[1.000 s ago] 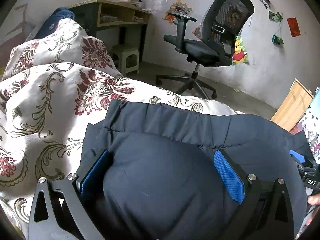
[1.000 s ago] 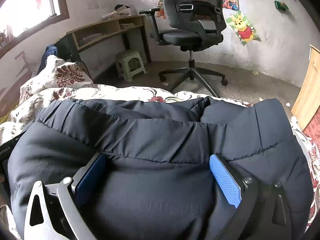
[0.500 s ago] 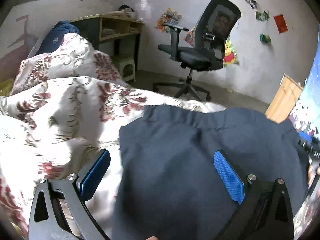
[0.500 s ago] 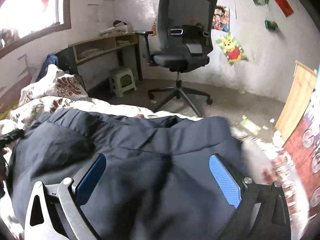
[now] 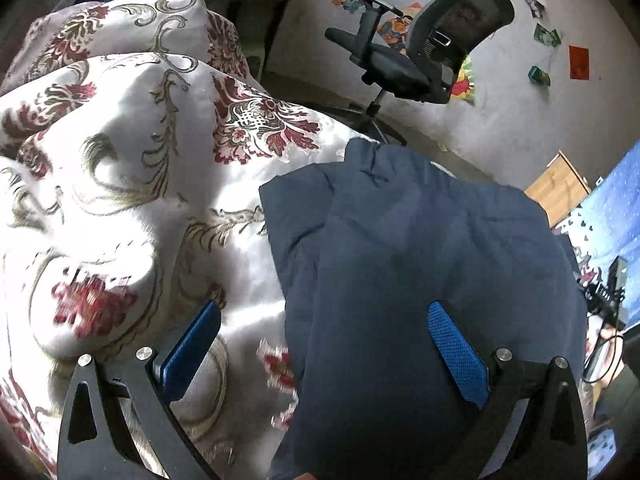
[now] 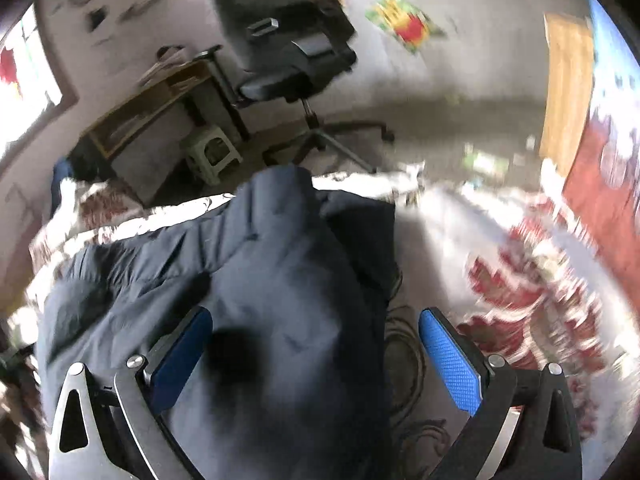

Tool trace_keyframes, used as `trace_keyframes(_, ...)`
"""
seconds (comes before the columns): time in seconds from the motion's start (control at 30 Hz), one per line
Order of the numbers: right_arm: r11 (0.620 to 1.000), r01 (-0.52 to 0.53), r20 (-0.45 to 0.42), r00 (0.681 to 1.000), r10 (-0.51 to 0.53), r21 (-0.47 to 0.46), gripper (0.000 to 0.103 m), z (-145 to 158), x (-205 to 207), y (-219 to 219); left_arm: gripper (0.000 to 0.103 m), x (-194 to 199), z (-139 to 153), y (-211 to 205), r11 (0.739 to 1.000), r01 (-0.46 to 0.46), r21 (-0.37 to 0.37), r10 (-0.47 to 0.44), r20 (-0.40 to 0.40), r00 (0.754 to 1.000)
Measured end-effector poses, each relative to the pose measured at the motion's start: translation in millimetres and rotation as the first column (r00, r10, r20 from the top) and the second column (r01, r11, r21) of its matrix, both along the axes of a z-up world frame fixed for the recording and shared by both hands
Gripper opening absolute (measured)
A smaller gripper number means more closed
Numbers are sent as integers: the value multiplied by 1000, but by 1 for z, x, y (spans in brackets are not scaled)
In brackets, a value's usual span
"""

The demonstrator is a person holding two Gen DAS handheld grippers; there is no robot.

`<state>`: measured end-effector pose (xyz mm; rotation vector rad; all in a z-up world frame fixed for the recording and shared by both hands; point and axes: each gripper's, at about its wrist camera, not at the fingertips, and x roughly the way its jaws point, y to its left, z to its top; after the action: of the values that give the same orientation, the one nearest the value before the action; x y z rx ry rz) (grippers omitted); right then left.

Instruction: Fold large clothes

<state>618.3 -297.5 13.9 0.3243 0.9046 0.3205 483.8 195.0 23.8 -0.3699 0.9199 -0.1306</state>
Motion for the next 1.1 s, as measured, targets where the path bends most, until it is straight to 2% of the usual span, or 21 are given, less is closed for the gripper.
trace_keyframes(0.07, 999, -18, -56, 998, 20, 44, 103, -10, 11, -2, 102, 10, -2, 2, 1000, 6, -17, -7, -15, 1000)
trace_keyframes(0.17, 992, -64, -101, 992, 76, 112, 103, -20, 23, -1, 102, 24, -12, 9, 996, 5, -92, -11, -66, 998)
trace_keyframes(0.3, 979, -95, -127, 985, 119, 181, 103, -28, 33, -3, 102, 33, -26, 14, 984, 41, -173, -60, -108, 992)
trace_keyframes(0.47, 974, -108, -123, 983, 133, 198, 103, -32, 36, -2, 102, 39, -34, 18, 969, 57, -240, -89, -124, 988)
trace_keyframes(0.67, 976, -117, -120, 983, 140, 184, 101, -29, 34, 3, 99, 39, -26, 20, 956, 66, -287, -105, -123, 987)
trace_keyframes(0.83, 977, -111, -113, 985, 133, 183, 75, -25, 26, 6, 71, 33, -19, 15, 954, 64, -293, -99, -104, 990)
trace_keyframes(0.9, 978, -108, -112, 985, 129, 177, 65, -23, 24, 8, 56, 31, -15, 14, 957, 65, -284, -94, -88, 992)
trace_keyframes(1.0, 982, -108, -101, 987, 125, 155, 54, -16, 18, 13, 41, 26, -10, 8, 964, 59, -259, -79, -69, 995)
trace_keyframes(1.1, 988, -110, -73, 990, 118, 111, 42, -7, 10, 16, 33, 21, -1, 0, 975, 36, -220, -50, -55, 997)
